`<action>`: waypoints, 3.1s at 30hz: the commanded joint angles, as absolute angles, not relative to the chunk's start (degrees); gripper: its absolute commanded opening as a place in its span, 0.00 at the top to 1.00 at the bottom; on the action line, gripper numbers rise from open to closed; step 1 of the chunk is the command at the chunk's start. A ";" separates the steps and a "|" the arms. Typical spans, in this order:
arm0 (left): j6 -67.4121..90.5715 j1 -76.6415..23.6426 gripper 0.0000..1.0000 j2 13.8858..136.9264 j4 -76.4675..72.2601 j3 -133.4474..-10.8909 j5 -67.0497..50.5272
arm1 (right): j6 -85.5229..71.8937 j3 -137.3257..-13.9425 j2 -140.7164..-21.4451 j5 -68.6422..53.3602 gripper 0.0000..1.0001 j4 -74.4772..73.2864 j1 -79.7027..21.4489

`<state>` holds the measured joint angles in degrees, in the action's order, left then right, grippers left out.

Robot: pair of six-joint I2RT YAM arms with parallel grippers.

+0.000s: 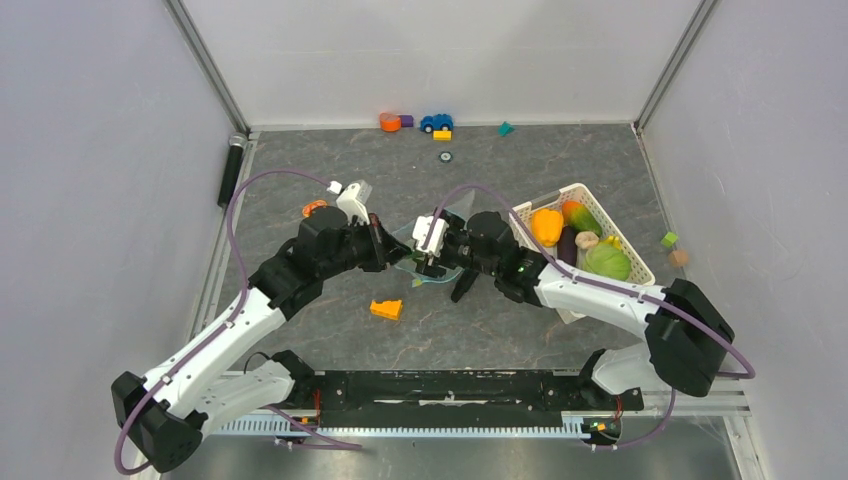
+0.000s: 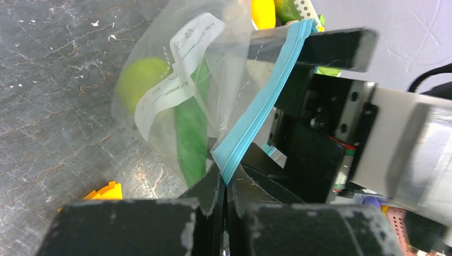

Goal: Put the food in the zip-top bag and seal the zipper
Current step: Place the fake vegetable in the zipper food storage bag, then pick up the fake vegetable from the bin.

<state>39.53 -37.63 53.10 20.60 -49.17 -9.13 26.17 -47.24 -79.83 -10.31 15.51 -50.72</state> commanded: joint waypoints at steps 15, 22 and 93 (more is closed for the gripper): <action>37.66 -37.79 0.98 58.15 16.55 -50.54 -4.04 | 7.17 -44.20 -65.33 -4.67 0.02 25.52 -50.45; 38.32 -37.79 0.97 59.23 16.52 -50.98 -1.30 | 0.09 -43.24 -61.77 15.96 0.02 16.92 -49.55; 36.49 -37.80 0.93 53.18 7.91 -42.52 -4.66 | -14.84 -34.26 -71.45 16.24 0.77 12.97 -11.79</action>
<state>38.48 -37.69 52.88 11.16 -42.06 -3.60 -14.98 -35.35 -74.76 15.25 10.85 -11.88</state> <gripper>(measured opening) 0.074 0.591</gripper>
